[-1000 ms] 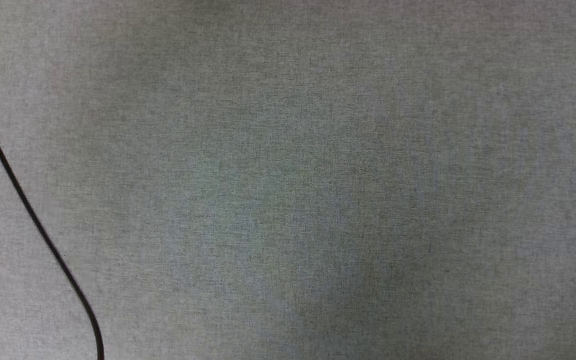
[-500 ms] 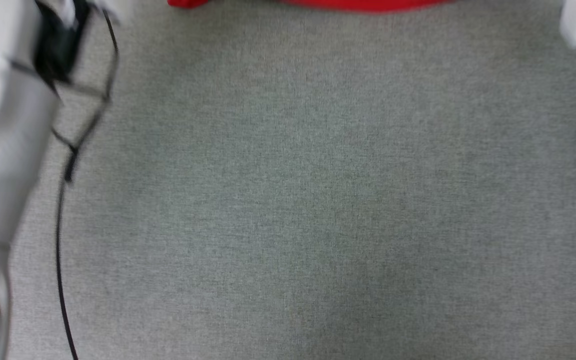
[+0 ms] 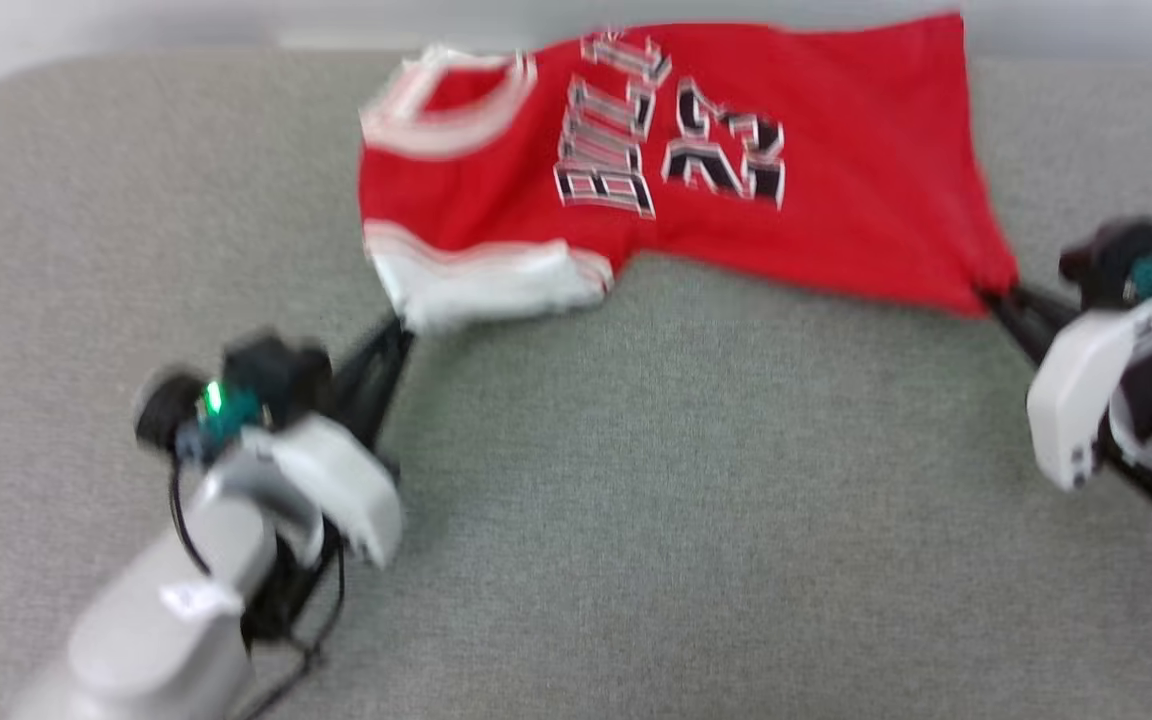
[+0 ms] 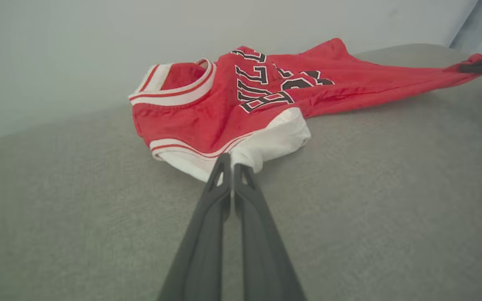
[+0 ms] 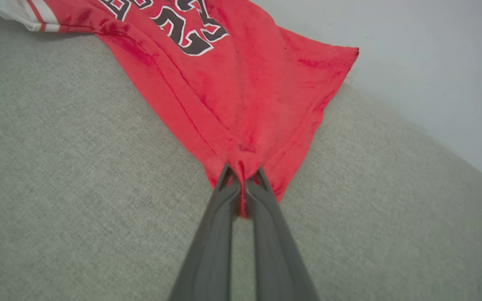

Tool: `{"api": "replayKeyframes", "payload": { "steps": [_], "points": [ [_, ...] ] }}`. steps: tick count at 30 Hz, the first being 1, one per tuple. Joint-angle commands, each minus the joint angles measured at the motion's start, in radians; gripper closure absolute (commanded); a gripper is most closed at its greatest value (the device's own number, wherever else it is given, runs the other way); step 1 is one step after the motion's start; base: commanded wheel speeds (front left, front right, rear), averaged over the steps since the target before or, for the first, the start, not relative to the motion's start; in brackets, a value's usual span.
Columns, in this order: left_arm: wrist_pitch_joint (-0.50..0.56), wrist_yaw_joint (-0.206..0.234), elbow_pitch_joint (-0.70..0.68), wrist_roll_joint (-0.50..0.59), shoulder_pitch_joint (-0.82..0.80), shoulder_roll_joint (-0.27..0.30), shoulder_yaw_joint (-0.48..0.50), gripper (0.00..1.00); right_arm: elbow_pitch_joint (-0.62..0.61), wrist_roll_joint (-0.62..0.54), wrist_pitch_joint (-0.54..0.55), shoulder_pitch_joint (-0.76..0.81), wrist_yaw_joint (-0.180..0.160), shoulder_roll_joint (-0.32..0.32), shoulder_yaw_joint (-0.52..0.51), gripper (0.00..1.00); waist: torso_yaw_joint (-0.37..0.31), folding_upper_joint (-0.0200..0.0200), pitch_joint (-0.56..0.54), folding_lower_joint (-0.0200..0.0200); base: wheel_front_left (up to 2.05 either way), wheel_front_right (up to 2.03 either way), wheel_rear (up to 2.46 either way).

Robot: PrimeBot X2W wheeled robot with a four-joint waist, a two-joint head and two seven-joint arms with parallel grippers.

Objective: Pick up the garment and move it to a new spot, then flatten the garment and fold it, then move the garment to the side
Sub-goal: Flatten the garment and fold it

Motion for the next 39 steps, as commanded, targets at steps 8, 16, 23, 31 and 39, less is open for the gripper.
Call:
{"api": "replayKeyframes", "payload": {
  "steps": [8, 16, 23, 31, 39],
  "points": [
    [0.024, 0.101, -0.155, -0.085, 0.350, 0.087, -0.020, 1.00, -0.049, 0.016, -0.027, 0.278, -0.001, -0.044, -0.036, 1.00, -0.001, 0.0000, -0.188, 0.0001, 0.00, 0.00, 0.00],
    [0.040, 0.202, -0.305, -0.158, 0.594, 0.158, -0.017, 1.00, -0.107, 0.040, -0.022, 0.521, -0.001, -0.065, -0.108, 1.00, 0.004, 0.0000, -0.298, 0.0001, 0.00, 0.00, 0.00],
    [0.057, 0.281, -0.419, -0.211, 0.755, 0.184, -0.029, 1.00, -0.171, 0.034, -0.021, 0.720, -0.001, -0.084, -0.219, 1.00, 0.020, 0.0000, -0.340, 0.0001, 0.00, 0.00, 0.00],
    [0.068, 0.317, -0.473, -0.231, 0.833, 0.201, -0.043, 1.00, -0.261, -0.001, 0.020, 0.892, -0.001, -0.063, -0.359, 1.00, 0.033, 0.0000, -0.342, 0.0001, 0.00, 0.00, 0.00],
    [0.070, 0.282, -0.437, -0.182, 0.705, 0.208, -0.026, 1.00, -0.332, -0.049, 0.070, 0.892, -0.001, -0.007, -0.466, 1.00, 0.035, 0.0000, -0.321, 0.0001, 0.00, 0.00, 0.00]
  ]
}}
